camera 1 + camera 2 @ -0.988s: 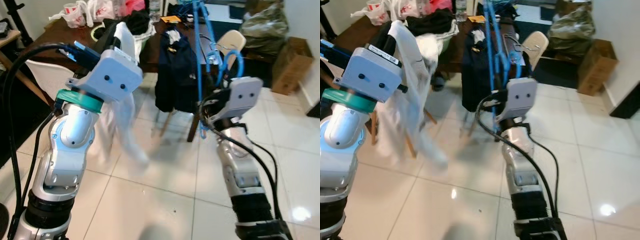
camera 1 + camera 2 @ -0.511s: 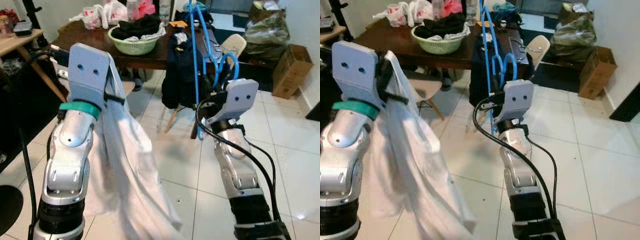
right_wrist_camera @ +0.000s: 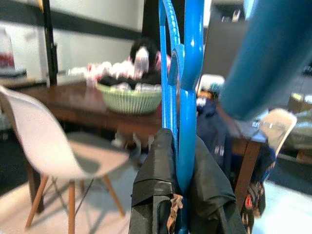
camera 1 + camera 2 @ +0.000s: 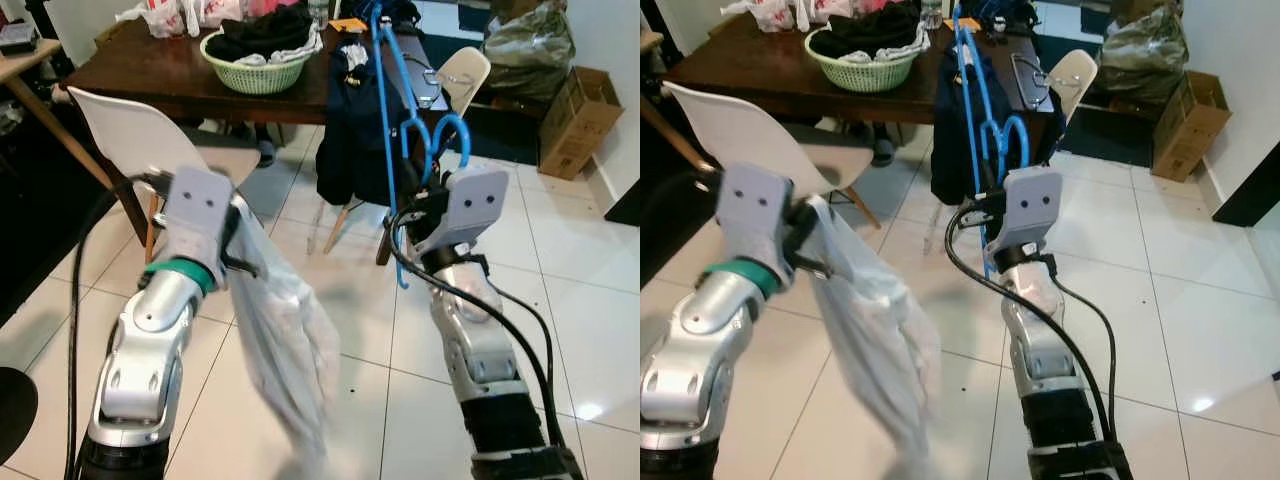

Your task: Hang hanger

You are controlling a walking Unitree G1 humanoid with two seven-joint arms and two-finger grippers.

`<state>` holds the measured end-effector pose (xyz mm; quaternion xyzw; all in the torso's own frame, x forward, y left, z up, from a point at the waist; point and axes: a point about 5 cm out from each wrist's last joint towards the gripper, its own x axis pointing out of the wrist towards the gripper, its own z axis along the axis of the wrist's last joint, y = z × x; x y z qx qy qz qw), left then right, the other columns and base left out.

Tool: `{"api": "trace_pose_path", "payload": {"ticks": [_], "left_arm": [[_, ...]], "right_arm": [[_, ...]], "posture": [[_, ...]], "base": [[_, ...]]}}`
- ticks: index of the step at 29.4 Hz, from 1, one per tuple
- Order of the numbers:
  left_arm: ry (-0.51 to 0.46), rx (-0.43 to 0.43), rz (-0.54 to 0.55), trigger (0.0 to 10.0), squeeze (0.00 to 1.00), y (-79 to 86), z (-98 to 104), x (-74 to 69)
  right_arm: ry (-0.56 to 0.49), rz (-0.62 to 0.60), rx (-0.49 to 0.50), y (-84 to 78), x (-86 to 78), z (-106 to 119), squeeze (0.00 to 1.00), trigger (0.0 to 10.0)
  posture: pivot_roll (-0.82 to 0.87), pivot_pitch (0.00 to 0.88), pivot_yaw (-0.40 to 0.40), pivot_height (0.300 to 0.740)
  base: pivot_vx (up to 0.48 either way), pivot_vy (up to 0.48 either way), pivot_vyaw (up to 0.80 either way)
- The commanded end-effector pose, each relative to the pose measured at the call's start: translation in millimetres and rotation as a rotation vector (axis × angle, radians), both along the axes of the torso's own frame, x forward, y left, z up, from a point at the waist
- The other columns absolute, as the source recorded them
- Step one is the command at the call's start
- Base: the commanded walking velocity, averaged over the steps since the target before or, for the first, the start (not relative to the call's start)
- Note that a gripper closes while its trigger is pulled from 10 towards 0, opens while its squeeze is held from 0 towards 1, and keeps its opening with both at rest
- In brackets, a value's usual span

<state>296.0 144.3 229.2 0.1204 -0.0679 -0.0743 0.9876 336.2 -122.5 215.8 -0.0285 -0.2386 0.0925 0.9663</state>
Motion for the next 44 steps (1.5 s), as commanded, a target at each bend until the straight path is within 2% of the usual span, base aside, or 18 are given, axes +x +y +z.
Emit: {"api": "trace_pose_path", "payload": {"ticks": [1,3,5,7,9,10,12,15,17,19,21,22,23,25,26,27,38,44], "left_arm": [[0.008,0.009,-0.005,10.0,0.0,1.3,-2,-4.3],[0.02,0.013,0.007,10.0,0.0,3.4,-6,-5.1],[0.051,0.022,0.05,10.0,0.0,12.0,-13,-7.1],[0.051,0.022,0.05,10.0,0.0,12.0,-13,-7.1],[0.073,0.093,0.093,10.0,0.0,22.4,-21,-9.5],[0.073,0.093,0.093,10.0,0.0,22.4,-21,-9.5],[0.093,0.103,0.221,10.0,0.0,47.7,-23,-9.2],[0.115,0.088,0.295,10.0,0.0,59.6,-24,-7.7],[0.135,0.041,0.344,10.0,0.0,66.3,-26,-3.6],[0.143,0.041,0.325,10.0,0.0,62.5,-27,-1.3],[0.178,0.044,0.193,10.0,0.0,47.8,-30,-0.2],[0.178,0.044,0.193,10.0,0.0,47.8,-30,-0.2],[0.188,0.076,0.074,10.0,0.0,36.8,-33,-2.7],[0.188,0.076,0.074,10.0,0.0,36.8,-33,-2.7],[0.241,0.135,-0.046,10.0,0.0,28.3,-42,-5.9],[0.259,0.153,-0.065,10.0,0.0,27.9,-45,-6.2],[0.365,0.185,-0.19,10.0,0.0,22.9,-60,-10.4],[0.37,0.242,-0.171,10.0,0.0,31.1,-63,-11.9]], "right_arm": [[0.03,0.009,-0.019,1.0,-1.4,-12,0.0,10.0],[0.049,0.022,-0.035,2.6,-2.6,-19,0.0,10.0],[0.076,0.132,-0.111,15.2,-8.7,-29,0.0,10.0],[0.076,0.132,-0.111,15.2,-8.7,-29,0.0,10.0],[0.073,0.264,-0.215,27.8,-17.2,-35,0.0,10.0],[0.073,0.264,-0.215,27.8,-17.2,-35,0.0,10.0],[0.083,0.358,-0.298,17.5,-19.2,-33,0.0,10.0],[0.107,0.41,-0.325,7.3,-19.4,-31,0.0,10.0],[0.162,0.509,-0.351,-9.0,-22.8,-30,0.0,10.0],[0.198,0.562,-0.392,-17.2,-27.7,-33,0.0,10.0],[0.266,0.652,-0.458,-30.6,-38.7,-40,0.0,10.0],[0.266,0.652,-0.458,-30.6,-38.7,-40,0.0,10.0],[0.31,0.701,-0.526,-37.6,-46.4,-46,0.0,10.0],[0.31,0.701,-0.526,-37.6,-46.4,-46,0.0,10.0],[0.38,0.767,-0.667,-45.1,-58.0,-60,0.0,10.0],[0.399,0.786,-0.711,-46.3,-61.5,-64,0.0,10.0],[0.37,0.784,-0.73,-33.4,-56.3,-68,0.0,10.0],[0.38,0.839,-0.715,-28.9,-58.3,-67,0.0,10.0]], "posture": [[0.02,0.062,0.032,0.74],[0.02,0.061,0.034,0.74],[0.02,0.06,0.039,0.74],[0.02,0.06,0.039,0.74],[0.02,0.06,0.04,0.74],[0.02,0.06,0.04,0.74],[0.02,0.063,0.031,0.74],[0.03,0.065,0.025,0.74],[0.02,0.069,0.02,0.74],[0.02,0.071,0.022,0.74],[0.01,0.075,0.026,0.74],[0.01,0.075,0.026,0.74],[-0.01,0.081,0.039,0.74],[-0.01,0.081,0.039,0.74],[-0.02,0.089,0.054,0.74],[-0.02,0.089,0.054,0.74],[-0.02,0.101,0.067,0.74],[-0.01,0.101,0.069,0.74]], "base": [[0.0,0.0,0.0],[0.0,0.0,0.0],[0.0,0.0,0.0],[0.0,0.0,0.0],[0.0,0.0,0.0],[0.0,0.0,0.0],[0.0,0.0,0.0],[0.0,0.0,0.0],[0.0,0.0,0.0],[0.0,0.0,0.0],[0.0,0.0,0.0],[0.0,0.0,0.0],[0.0,0.0,0.0],[0.0,0.0,0.0],[0.0,0.0,0.0],[0.0,0.0,0.0],[0.0,0.0,0.0],[0.0,0.0,0.0]]}}
